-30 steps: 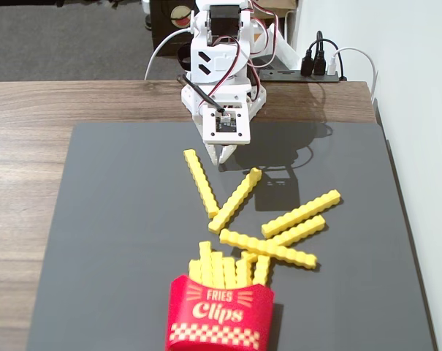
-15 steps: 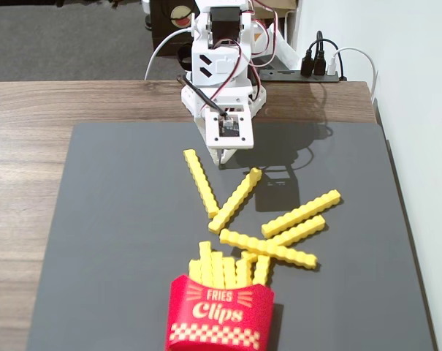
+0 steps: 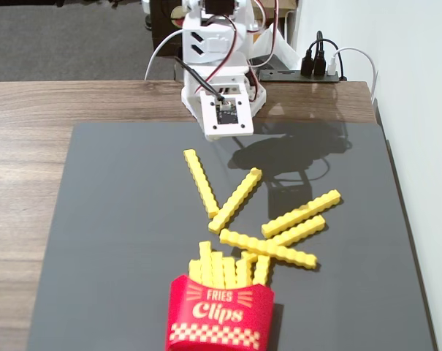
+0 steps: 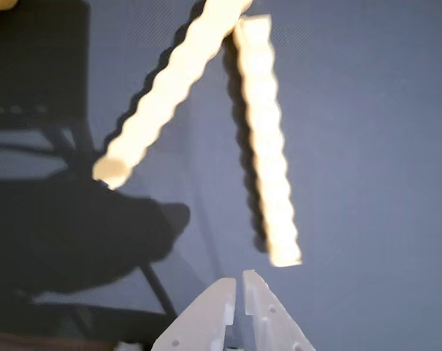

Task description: Grab a fry

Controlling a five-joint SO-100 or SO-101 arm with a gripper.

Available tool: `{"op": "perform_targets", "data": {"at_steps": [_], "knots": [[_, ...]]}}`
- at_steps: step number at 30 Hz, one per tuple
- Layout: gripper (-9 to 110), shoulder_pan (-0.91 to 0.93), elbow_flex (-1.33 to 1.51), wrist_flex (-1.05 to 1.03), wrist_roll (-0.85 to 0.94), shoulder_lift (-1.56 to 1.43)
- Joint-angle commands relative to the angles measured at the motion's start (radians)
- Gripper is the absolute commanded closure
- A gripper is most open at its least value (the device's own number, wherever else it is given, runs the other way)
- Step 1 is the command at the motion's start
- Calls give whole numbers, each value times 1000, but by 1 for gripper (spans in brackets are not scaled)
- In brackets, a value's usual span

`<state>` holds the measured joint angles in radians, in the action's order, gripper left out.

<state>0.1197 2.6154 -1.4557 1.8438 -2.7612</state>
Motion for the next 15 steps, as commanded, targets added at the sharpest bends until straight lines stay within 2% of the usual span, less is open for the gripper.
{"op": "perform_targets", "data": {"at_steps": [1, 4, 12, 15], "knots": [[100, 81, -61, 0, 120, 44], [98, 132, -71, 15, 193, 83], [80, 245, -75, 81, 291, 150], [79, 273, -58, 126, 310, 178]]}}
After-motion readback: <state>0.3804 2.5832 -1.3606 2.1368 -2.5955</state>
